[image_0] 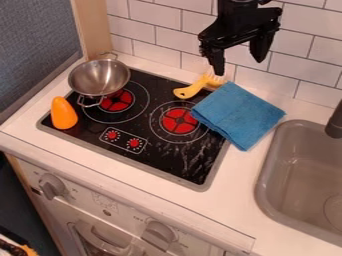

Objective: Move the silver pot to the bottom of the right burner and blue cloth

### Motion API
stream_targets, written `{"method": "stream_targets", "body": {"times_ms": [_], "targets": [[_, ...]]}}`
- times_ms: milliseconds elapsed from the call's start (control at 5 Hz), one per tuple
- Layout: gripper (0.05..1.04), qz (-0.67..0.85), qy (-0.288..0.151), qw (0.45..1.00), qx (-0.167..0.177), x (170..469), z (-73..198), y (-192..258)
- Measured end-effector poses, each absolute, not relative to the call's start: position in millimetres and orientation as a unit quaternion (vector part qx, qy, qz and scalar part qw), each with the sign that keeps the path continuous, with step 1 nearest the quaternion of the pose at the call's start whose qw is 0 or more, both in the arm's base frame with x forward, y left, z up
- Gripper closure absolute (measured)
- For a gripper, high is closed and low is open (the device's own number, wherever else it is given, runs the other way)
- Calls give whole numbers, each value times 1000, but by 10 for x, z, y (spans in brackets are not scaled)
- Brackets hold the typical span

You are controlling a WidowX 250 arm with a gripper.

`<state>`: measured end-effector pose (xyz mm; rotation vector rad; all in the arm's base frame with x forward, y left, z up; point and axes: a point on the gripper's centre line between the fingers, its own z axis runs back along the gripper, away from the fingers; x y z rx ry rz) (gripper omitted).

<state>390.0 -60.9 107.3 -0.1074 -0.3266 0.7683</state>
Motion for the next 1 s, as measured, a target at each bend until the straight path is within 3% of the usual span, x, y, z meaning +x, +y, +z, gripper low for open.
{"method": "stream_targets", "body": {"times_ms": [200, 400, 1000], "targets": [[83, 367, -140, 919, -42, 3869, 930, -612], [83, 341, -131, 930, -27, 3856, 885, -255], [83, 284, -125, 949, 59, 3696, 749, 634]]}}
